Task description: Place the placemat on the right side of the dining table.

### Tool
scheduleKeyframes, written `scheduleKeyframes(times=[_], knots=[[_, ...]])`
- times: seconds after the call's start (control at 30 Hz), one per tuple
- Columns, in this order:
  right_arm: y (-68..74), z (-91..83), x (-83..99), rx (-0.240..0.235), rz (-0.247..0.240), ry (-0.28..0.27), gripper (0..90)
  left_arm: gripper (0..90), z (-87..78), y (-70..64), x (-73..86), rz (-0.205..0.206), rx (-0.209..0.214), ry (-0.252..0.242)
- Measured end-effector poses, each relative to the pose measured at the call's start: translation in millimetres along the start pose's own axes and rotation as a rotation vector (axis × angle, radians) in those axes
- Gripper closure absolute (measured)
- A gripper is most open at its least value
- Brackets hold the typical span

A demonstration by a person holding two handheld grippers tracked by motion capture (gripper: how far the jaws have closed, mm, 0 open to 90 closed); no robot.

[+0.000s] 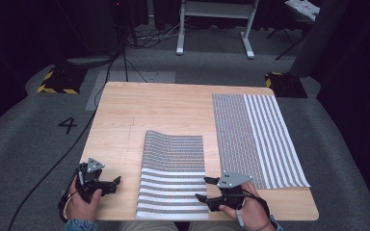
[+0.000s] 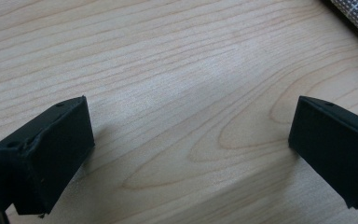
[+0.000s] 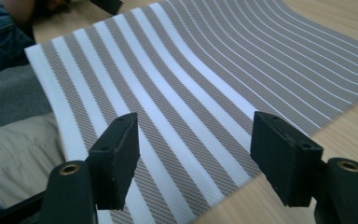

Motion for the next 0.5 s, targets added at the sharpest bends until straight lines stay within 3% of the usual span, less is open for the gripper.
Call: scheduleKeyframes(times=[0.37, 0.5], knots=[[15.4, 20.5, -7.0, -0.097, -0.05, 0.002, 31.5, 0.0, 0.0, 0.0, -0.1, 0.0, 0.0, 0.0], [15.9, 24.0, -4.2, -0.128, -0.094, 0.036, 30.4, 0.0, 0.0, 0.0, -0.1, 0.0, 0.0, 0.0]])
Point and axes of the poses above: each handheld gripper's, and its own axes: z roughly forward along the jaws, x roughly out of its underside, y roughly to its left, the point moved 2 cm from there along z, roughly forward along the jaws, and after that the axes turned 14 degrees about -x, right-handed, at the moved point
